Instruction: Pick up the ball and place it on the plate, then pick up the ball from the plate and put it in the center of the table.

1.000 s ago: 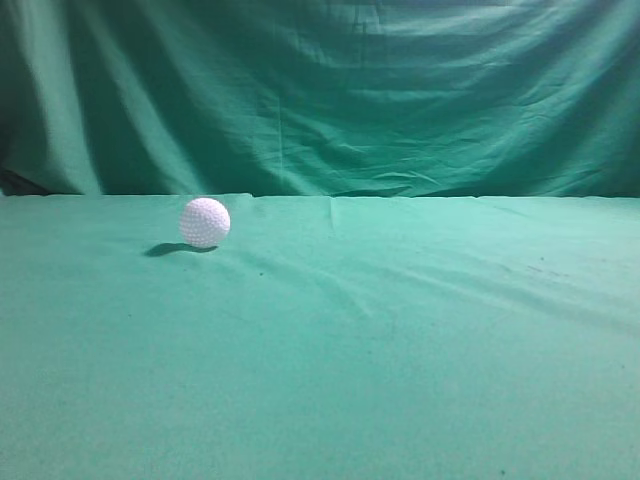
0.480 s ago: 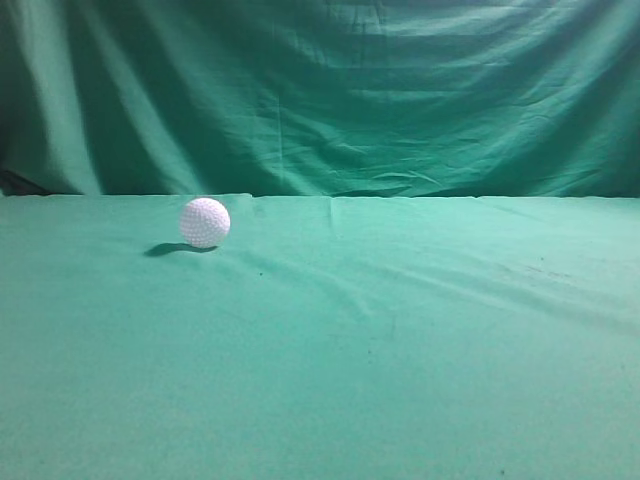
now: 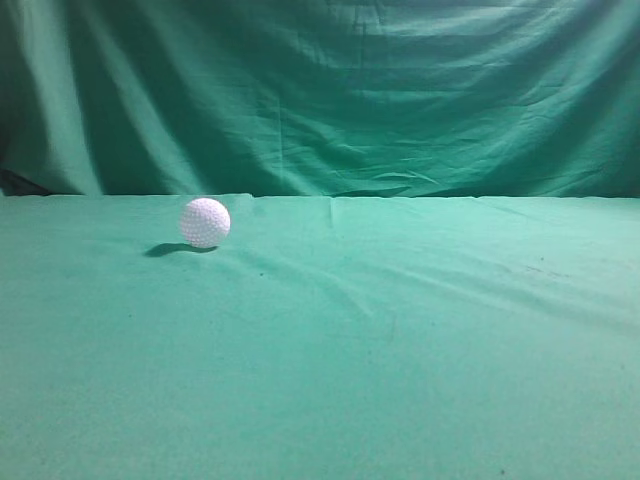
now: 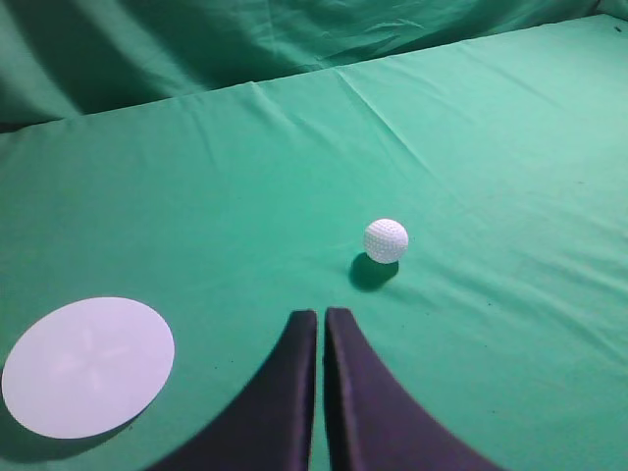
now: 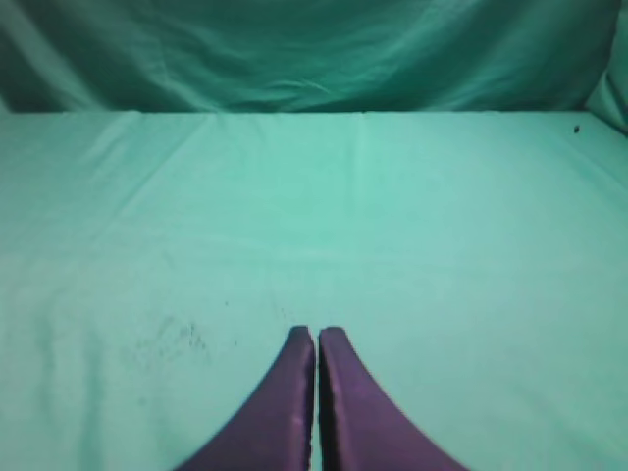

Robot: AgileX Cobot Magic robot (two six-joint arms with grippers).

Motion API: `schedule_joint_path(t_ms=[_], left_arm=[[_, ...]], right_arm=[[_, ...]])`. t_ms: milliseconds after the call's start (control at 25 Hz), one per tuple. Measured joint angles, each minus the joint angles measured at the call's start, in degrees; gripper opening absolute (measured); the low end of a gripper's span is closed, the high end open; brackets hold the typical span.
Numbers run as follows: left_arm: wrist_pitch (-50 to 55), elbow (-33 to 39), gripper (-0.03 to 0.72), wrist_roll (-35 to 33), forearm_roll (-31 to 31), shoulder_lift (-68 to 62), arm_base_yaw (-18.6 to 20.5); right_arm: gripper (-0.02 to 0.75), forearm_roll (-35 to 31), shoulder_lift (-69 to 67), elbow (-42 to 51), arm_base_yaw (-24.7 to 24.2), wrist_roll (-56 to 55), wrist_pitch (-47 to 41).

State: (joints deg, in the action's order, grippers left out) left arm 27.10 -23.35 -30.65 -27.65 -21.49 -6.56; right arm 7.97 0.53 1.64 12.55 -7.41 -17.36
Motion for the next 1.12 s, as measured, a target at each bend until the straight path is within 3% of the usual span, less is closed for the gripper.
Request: schedule_joint_path(t_ms=[200, 1120], left_arm=[[0.00, 0.00, 0.000, 0.00, 0.00, 0.00, 0.00], [0.00, 0.00, 0.000, -0.03, 0.00, 0.11, 0.00]], right_arm=[[0.000, -0.22, 0.00, -0.01, 0.00, 0.00, -4.97], [0.000, -0.30, 0.00, -0.01, 0.00, 0.00, -5.43]])
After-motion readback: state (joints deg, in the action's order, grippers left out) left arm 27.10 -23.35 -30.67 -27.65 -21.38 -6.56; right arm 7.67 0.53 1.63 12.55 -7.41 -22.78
